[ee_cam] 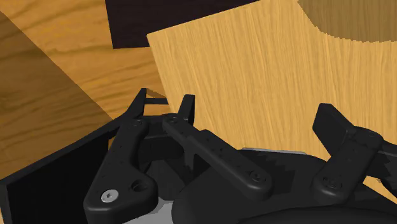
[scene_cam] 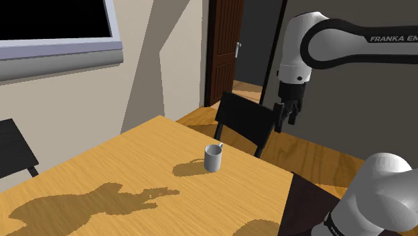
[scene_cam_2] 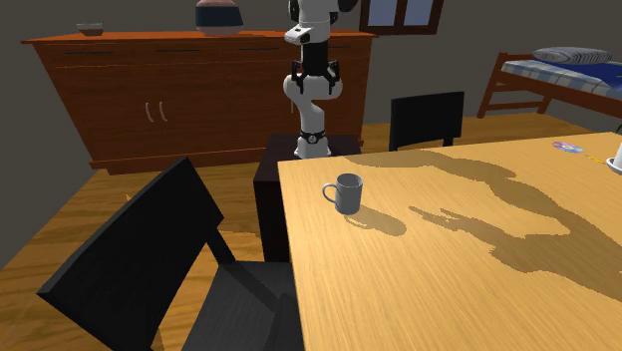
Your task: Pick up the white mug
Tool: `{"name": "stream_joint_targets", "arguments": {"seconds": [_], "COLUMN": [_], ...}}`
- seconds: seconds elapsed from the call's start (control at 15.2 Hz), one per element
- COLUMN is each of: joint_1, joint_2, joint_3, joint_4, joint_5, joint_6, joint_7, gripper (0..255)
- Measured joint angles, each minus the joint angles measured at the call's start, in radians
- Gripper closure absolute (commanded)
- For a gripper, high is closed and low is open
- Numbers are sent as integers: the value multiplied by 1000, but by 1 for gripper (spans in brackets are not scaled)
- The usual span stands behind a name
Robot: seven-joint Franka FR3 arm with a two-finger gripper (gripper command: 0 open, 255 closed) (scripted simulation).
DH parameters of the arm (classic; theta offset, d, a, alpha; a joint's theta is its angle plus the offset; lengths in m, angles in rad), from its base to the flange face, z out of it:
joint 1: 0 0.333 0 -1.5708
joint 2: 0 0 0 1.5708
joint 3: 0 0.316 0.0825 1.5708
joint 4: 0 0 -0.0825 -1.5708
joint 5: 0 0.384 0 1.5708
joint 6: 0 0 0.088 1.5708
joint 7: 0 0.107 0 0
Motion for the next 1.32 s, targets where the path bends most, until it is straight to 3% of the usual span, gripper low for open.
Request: {"name": "stream_joint_targets", "arguments": {"seconds": [0.26, 0.79, 1.32], "joint_1": [3, 3, -21], "joint_2": [42, 257, 532], "joint_3": [35, 160, 262], "joint_4": [-16, -19, 77], "joint_5": [21, 57, -5], "joint_6": [74, 359, 595], "joint_7": [52, 244, 461], "gripper": [0, 0, 0]}}
